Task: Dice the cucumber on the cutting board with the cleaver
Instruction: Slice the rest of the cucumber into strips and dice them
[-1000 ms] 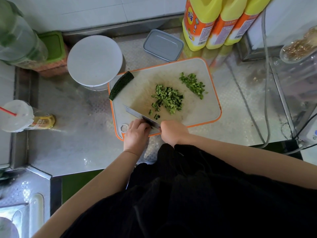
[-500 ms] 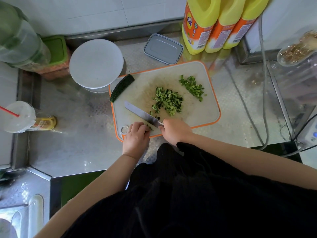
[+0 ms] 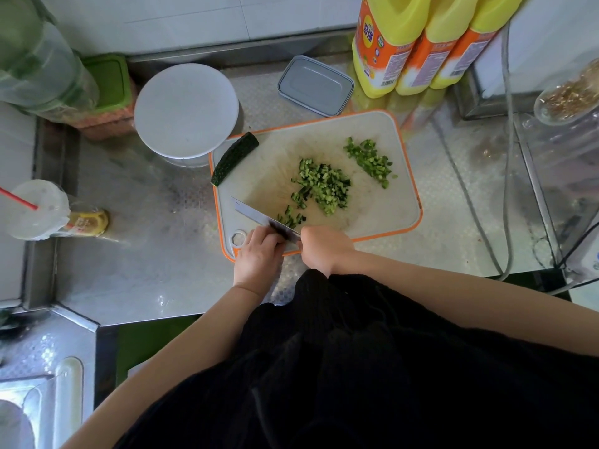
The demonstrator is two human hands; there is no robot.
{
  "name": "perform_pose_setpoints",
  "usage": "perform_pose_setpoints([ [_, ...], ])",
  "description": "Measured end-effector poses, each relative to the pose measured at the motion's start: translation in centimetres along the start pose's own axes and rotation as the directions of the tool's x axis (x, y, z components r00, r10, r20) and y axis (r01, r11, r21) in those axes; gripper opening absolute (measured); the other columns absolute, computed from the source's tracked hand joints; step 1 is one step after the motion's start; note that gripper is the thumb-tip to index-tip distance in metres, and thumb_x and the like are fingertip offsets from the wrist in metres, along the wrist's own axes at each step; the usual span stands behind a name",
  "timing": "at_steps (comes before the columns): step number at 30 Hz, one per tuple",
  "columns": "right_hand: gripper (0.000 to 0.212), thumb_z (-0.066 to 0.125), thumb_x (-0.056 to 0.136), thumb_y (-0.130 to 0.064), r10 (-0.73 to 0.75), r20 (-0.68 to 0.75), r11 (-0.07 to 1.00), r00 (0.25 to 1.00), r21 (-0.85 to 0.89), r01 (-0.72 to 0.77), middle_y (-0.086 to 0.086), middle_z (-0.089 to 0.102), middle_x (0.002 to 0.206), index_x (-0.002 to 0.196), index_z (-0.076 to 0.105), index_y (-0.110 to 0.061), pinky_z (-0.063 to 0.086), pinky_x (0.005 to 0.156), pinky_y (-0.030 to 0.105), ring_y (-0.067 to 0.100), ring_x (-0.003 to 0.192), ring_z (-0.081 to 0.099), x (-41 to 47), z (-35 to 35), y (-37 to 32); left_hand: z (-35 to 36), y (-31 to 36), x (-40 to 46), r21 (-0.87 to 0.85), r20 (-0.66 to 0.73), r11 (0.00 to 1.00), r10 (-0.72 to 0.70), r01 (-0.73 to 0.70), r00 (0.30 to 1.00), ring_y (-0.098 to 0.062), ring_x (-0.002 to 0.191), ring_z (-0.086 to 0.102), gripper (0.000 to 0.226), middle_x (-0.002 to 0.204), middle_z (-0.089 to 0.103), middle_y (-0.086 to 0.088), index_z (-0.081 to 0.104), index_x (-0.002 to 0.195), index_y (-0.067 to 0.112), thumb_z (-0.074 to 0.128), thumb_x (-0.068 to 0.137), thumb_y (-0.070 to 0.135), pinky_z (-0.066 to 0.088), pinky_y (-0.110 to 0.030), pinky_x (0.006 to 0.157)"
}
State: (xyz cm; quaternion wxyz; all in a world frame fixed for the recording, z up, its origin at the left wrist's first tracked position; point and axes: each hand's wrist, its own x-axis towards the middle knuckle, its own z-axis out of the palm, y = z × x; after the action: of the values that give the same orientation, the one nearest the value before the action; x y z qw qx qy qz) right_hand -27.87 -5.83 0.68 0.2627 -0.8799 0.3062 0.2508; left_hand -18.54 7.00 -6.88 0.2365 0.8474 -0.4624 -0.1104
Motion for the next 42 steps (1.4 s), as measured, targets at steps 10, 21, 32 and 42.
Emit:
perform_pose_setpoints([
  [10, 0.029, 0.045, 0.098, -0.033, 0.093, -0.015, 0.98, 0.996, 0.176, -0.089, 0.013, 0.061, 0.098, 0.102, 0.057, -0.007, 0.041, 0.069, 0.034, 0.031, 0.091, 0.058, 0.8, -0.9, 2.5, -0.3, 0.2, 0.1, 0.008, -0.007, 0.999, 0.032, -0.032, 0.999, -0.034, 0.08, 0.058, 0.026, 0.092, 0.059, -0.011, 0.067, 0.084, 0.006, 0.049, 0.088, 0.024, 0.05, -0.041, 0.056],
  [21, 0.017, 0.044, 0.099, -0.018, 0.05, -0.084, 0.999, 0.995, -0.01, -0.051, 0.002, 0.052, 0.079, 0.104, 0.058, -0.009, 0.04, 0.06, 0.032, 0.025, 0.075, 0.054, 0.0, -0.7, 2.0, -1.1, 1.1, -0.8, 0.058, 0.04, 0.977, -0.209, 0.206, 0.977, -0.03, 0.107, 0.052, 0.043, 0.111, 0.054, -0.009, 0.055, 0.116, 0.008, 0.063, 0.085, 0.036, 0.05, -0.043, 0.085],
  [32, 0.029, 0.042, 0.101, -0.03, 0.041, -0.042, 0.993, 0.998, 0.114, -0.035, 0.005, 0.051, 0.082, 0.103, 0.057, -0.006, 0.038, 0.064, 0.033, 0.029, 0.08, 0.055, 1.3, -1.8, 2.1, -2.0, 2.7, 0.8, 0.012, 0.158, 0.896, -0.44, 0.444, 0.884, -0.021, 0.101, 0.049, 0.02, 0.107, 0.058, -0.004, 0.064, 0.11, 0.015, 0.056, 0.094, 0.025, 0.043, -0.034, 0.073],
  [42, 0.029, 0.044, 0.099, -0.031, 0.063, -0.135, 0.993, 0.989, 0.104, -0.049, 0.009, 0.06, 0.085, 0.1, 0.06, -0.007, 0.044, 0.066, 0.034, 0.032, 0.087, 0.061, 1.1, -1.8, 3.1, -1.0, 3.8, 4.0, -0.003, 0.203, 0.912, -0.402, 0.411, 0.893, -0.025, 0.096, 0.057, 0.021, 0.104, 0.059, -0.005, 0.065, 0.106, 0.015, 0.058, 0.093, 0.03, 0.046, -0.036, 0.075],
])
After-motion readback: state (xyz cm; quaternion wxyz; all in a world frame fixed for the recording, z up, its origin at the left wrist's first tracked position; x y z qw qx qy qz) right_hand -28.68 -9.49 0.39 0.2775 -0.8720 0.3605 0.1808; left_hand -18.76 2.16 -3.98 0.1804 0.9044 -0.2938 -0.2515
